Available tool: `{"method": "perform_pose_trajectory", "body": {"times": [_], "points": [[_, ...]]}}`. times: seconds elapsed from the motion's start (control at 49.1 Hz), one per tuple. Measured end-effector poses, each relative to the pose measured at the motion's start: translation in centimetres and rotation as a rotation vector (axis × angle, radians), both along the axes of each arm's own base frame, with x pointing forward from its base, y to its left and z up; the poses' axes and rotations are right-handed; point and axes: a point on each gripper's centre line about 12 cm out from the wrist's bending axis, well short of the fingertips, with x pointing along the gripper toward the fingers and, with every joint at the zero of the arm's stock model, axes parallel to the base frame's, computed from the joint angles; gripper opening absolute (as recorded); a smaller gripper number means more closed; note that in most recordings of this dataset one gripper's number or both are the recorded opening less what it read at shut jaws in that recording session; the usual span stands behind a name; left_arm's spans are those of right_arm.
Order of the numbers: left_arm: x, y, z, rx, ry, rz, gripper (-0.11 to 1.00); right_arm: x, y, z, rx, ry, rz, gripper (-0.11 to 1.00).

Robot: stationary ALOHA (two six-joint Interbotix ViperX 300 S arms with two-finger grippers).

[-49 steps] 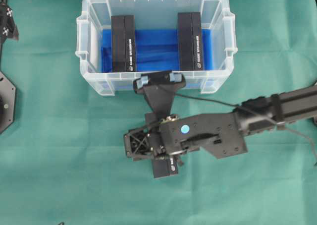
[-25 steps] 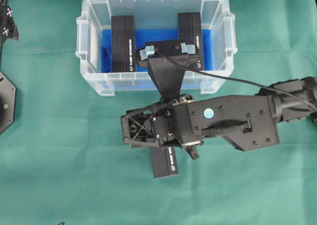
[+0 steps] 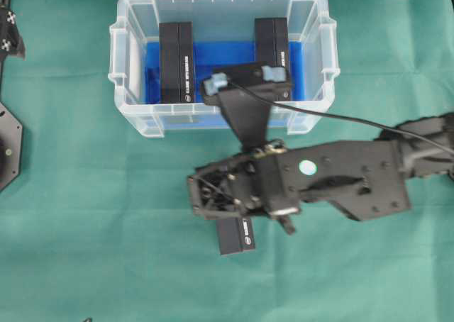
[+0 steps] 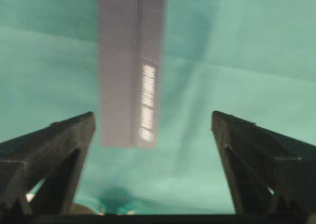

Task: Take out the box from the case.
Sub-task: 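Lower the box onto the tablecloth and open the right gripper, then withdraw the right gripper back to the right side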

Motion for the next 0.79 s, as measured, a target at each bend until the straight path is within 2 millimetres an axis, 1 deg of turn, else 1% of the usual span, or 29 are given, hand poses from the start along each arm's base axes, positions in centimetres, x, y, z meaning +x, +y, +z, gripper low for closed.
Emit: {"method": "perform_pose_trajectory", "body": {"times": [0.102,0.224,0.346,0.468,0.611,0.712,0.794], "points": [[-0.1,0.0,0.1,0.001,-0.003,0.001,0.95,-2.8,0.8,0.6,-0.001,0.030,-0.012,0.94],[-0.1,0.0,0.1,-0.001,-0.004,0.003,0.95,-6.9,1.6,1.5,0.002,0.035,-0.047,0.94],[-0.1,-0.1,0.0,-0.002,-0.003,0.001,0.95,-11.2,2.2,1.8,0.008,0.028,-0.073,0.94],[0.0,-0.1,0.1,-0.001,-0.006,-0.004,0.95,-14.6,2.5,1.9,0.029,-0.008,-0.068,0.94],[-0.1,-0.1,0.1,0.000,-0.005,-0.002,0.95,-16.8,1.7,1.9,0.038,-0.028,-0.054,0.94],[-0.1,-0.2,0.1,0.000,-0.005,-0.002,0.95,-17.6,1.2,1.8,0.034,-0.029,-0.036,0.94],[-0.1,-0.2,0.1,-0.001,-0.007,-0.002,0.95,-17.8,0.1,1.7,0.027,-0.026,-0.027,0.94]]}}
